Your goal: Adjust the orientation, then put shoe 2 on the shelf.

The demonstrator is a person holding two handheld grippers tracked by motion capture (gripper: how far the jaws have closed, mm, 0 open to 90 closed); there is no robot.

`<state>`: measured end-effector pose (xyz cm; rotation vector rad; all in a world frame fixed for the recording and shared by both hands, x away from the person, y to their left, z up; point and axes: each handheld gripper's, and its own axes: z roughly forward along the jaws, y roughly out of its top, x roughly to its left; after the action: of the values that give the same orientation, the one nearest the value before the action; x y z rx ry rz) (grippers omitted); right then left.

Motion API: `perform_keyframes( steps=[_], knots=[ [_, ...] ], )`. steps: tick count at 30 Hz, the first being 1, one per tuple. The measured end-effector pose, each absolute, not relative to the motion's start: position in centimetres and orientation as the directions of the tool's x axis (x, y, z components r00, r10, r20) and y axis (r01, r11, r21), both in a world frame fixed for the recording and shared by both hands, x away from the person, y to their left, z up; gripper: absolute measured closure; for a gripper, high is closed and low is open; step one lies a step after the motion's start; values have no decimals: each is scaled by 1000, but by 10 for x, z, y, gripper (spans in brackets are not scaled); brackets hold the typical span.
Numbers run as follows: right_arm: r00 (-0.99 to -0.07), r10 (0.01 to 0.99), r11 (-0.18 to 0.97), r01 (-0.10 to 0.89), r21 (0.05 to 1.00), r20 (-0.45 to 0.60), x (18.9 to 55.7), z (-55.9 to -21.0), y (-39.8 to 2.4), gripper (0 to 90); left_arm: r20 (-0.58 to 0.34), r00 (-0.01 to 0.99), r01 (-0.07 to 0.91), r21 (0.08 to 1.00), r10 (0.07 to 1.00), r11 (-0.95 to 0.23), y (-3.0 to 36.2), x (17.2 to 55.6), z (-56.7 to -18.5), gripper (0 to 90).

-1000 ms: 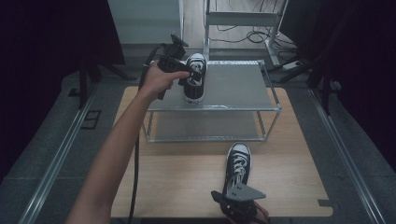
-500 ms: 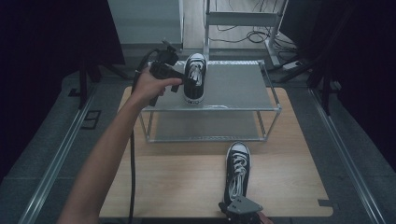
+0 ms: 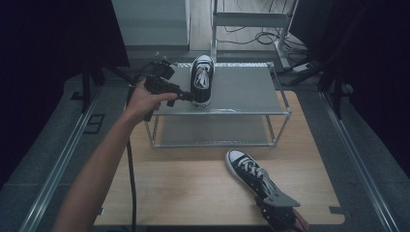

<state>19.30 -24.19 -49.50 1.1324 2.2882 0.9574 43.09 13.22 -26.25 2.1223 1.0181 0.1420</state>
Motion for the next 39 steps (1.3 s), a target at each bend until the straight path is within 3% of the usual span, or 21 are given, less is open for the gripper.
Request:
perform_keyframes(
  steps=[3,5,12,19,27,39],
  knots=[
    [-595,803,415,521,746,-31,203,-494,-248,893,-208,681,613,686,702,-392,135,424,-263,243],
    [-634,773,414,511,754,5,204,-491,-247,815,-202,690,603,692,695,-397,137,418,-263,244],
    [-704,709,433,384,815,-45,190,-449,-239,595,-188,714,583,692,674,-425,139,402,-269,240],
    [-678,734,417,424,804,-23,219,-420,-257,383,-192,723,582,687,664,-435,142,394,-279,234],
    [-702,713,485,499,718,7,262,-420,-263,265,-199,720,588,683,665,-433,147,389,-289,233],
    [-739,673,596,559,577,21,294,-442,-252,209,-198,723,592,672,662,-445,147,377,-305,234]
  ],
)
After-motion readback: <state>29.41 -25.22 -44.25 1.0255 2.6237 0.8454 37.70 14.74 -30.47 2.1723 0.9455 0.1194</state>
